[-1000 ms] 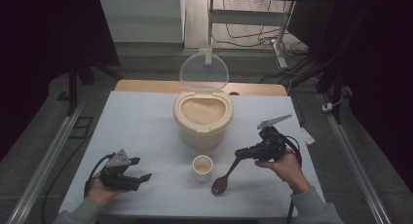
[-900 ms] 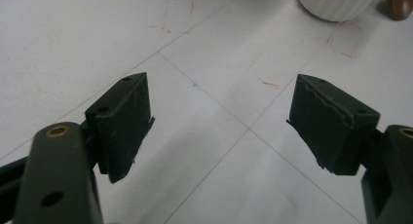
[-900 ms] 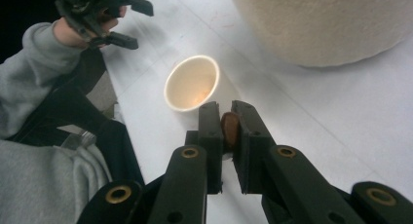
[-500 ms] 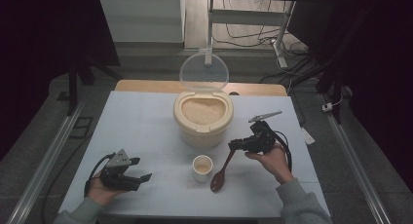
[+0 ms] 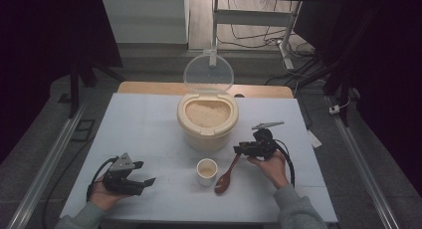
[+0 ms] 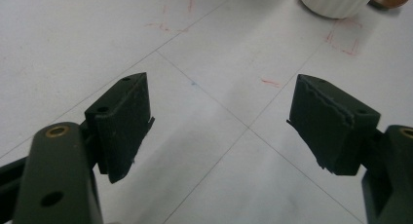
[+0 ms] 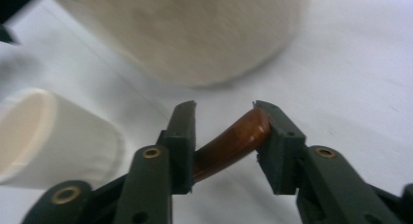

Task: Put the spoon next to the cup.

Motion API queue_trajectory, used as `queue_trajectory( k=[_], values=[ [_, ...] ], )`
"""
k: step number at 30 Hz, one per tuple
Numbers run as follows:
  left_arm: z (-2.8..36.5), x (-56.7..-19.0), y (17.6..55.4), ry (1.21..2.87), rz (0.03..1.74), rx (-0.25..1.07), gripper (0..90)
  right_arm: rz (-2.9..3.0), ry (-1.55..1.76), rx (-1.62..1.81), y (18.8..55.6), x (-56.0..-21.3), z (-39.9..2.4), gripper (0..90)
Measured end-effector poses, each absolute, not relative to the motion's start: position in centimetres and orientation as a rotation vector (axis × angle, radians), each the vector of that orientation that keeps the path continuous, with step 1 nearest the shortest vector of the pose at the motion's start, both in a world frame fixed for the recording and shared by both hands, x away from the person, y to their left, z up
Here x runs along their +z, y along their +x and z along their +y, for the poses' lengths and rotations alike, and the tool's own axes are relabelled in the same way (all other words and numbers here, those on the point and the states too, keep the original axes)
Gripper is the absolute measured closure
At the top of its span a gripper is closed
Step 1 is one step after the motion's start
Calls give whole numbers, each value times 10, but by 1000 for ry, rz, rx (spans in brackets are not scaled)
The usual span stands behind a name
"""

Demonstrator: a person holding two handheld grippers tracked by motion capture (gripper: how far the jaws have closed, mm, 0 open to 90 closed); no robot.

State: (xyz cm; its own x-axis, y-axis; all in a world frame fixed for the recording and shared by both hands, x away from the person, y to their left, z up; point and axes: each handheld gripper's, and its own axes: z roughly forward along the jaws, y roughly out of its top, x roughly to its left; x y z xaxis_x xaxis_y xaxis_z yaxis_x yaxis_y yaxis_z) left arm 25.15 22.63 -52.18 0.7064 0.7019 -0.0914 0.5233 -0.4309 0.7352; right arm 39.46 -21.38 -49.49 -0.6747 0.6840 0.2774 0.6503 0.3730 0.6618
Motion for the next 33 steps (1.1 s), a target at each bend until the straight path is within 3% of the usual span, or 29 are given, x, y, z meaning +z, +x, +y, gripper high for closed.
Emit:
queue_trajectory(
  k=[12, 20, 33],
  values=[
    [226, -522, 251, 2134, 926, 291, 227, 2547, 1206, 997, 398, -516, -204, 508],
    [226, -522, 251, 2133, 927, 292, 226, 2404, 1240, 1075, 395, -508, -214, 447],
    [228, -521, 251, 2115, 937, 301, 226, 2377, 1009, 1279, 342, -490, -265, 458]
  ],
)
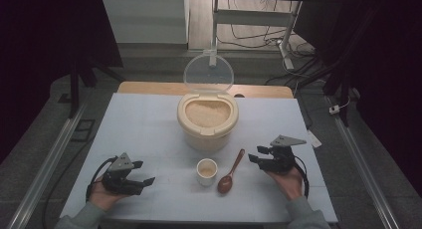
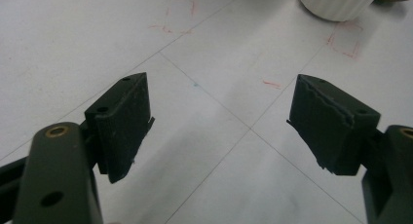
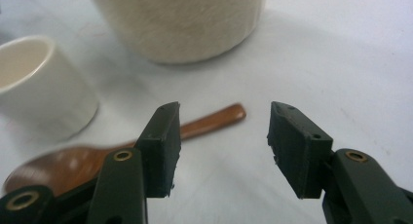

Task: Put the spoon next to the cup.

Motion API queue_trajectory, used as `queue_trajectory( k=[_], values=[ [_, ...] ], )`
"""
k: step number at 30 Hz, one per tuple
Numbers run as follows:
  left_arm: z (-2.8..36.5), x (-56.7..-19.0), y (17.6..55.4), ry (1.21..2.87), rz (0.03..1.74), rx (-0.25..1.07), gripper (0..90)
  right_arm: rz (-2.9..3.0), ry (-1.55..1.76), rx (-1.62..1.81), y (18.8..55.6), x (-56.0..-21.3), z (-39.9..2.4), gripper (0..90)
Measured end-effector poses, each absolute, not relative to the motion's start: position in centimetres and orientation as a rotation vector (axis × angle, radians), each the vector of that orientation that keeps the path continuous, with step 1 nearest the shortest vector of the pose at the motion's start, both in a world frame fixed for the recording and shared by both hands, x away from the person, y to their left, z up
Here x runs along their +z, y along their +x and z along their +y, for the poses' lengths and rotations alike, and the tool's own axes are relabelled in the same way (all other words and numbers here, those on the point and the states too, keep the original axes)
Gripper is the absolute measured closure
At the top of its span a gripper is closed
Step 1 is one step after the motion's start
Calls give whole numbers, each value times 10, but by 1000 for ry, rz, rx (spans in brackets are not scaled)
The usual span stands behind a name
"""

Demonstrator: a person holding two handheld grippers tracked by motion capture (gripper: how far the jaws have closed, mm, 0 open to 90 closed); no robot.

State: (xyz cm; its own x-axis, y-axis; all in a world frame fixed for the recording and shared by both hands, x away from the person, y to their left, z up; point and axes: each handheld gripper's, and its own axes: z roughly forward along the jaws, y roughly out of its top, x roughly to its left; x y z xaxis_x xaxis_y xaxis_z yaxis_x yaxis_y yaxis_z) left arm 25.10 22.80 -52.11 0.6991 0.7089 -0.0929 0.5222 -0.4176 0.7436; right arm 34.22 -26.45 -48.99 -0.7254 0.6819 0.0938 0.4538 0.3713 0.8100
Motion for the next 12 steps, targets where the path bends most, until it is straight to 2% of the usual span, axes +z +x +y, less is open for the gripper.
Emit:
queue_trajectory(
  k=[7, 12],
  values=[
    [229, -520, 251, 2096, 949, 297, 222, 2391, 931, 1268, 319, -490, -283, 456],
    [229, -520, 251, 2092, 951, 298, 219, 2404, 900, 1283, 315, -491, -287, 456]
  ],
)
